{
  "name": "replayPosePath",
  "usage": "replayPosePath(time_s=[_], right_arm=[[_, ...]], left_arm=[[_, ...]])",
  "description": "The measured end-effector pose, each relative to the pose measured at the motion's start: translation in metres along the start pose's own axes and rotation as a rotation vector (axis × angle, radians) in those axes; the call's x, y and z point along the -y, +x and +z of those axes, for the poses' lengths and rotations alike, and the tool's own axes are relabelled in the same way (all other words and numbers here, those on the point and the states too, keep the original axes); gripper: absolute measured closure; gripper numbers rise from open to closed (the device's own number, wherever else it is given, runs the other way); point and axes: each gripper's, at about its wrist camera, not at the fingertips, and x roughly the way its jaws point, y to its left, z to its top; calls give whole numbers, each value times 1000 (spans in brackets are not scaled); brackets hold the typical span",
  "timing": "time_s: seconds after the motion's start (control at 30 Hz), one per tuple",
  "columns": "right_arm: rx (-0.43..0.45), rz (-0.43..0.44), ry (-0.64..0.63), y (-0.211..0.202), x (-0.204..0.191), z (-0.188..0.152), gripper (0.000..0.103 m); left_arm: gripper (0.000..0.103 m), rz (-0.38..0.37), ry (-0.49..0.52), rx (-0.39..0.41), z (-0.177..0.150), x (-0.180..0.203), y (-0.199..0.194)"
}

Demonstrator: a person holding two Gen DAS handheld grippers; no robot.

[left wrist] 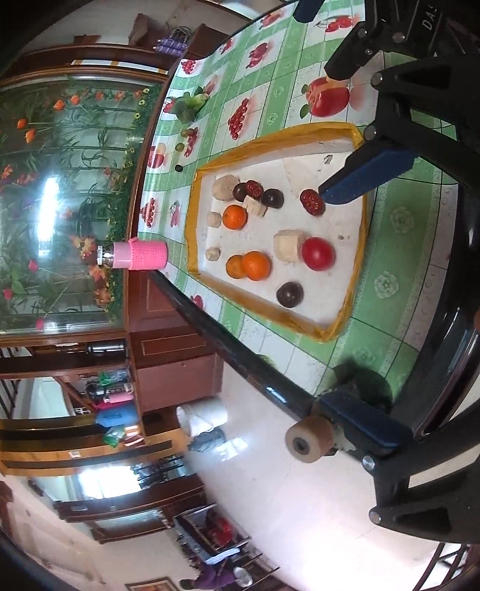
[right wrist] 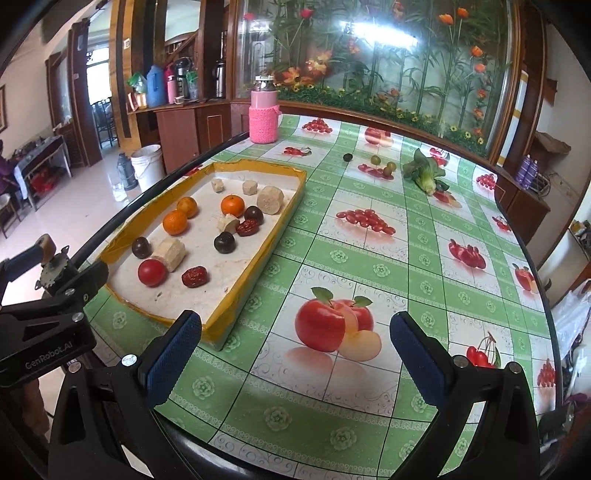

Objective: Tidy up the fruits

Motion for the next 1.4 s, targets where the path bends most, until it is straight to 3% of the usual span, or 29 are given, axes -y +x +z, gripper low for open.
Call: replayPosePath(time_s=[0.23,0.73,1.4], right_arm=[[-9,3,16,0,2,-4,0],[-22,-3,21,3,7,-6,0],[-29,-9,29,7,11,-5,0]], left_arm=[[0,15,40,44,-1,4,-9],[0,-57,46,83,3,15,-13],[0,-88,55,33,5,21,-6]])
